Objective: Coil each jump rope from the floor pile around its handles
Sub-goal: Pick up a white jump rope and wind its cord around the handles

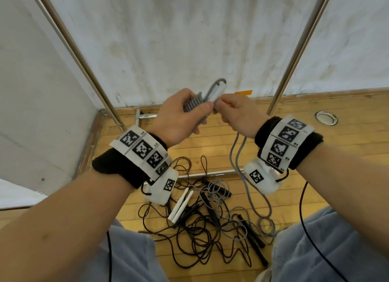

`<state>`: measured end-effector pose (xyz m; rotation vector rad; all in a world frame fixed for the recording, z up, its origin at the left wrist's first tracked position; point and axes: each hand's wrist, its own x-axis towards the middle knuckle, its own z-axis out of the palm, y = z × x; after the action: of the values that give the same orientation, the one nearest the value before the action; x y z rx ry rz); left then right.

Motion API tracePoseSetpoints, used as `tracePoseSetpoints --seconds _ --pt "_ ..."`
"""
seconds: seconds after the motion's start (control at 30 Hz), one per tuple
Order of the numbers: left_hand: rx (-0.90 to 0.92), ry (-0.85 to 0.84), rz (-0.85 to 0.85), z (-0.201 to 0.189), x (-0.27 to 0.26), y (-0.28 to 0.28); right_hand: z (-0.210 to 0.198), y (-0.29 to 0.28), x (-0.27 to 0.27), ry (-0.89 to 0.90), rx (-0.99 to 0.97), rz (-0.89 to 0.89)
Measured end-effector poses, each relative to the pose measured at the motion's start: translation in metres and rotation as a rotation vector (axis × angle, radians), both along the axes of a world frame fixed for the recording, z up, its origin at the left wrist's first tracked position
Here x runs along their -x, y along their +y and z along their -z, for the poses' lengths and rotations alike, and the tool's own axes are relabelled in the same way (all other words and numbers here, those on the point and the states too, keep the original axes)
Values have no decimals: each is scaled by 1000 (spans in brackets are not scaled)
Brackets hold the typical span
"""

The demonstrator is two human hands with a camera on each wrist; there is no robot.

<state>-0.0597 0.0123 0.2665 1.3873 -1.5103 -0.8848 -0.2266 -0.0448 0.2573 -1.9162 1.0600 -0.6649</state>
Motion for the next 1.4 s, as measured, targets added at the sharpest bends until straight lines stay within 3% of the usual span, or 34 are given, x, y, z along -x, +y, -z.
tracePoseSetpoints --seconds 0.17,0.3,0.67,0.93,1.17,1.4 --pt "-25 140 -13 -5 -9 -6 6 12 -14 20 100 -28" --pt "-14 76 -1 -5 -10 -6 13 19 -19 86 129 -75" --pt "3 78 -73 -4 -14 -13 7 27 -23 -136 -350 -151" --pt "2 132 -112 -1 -17 -18 12 29 -28 -218 -383 -22" --pt "-16 52 -109 -1 -32 -18 5 19 -17 103 15 -26" --pt "-12 -406 -134 13 -42 -21 3 23 -14 491 185 -67"
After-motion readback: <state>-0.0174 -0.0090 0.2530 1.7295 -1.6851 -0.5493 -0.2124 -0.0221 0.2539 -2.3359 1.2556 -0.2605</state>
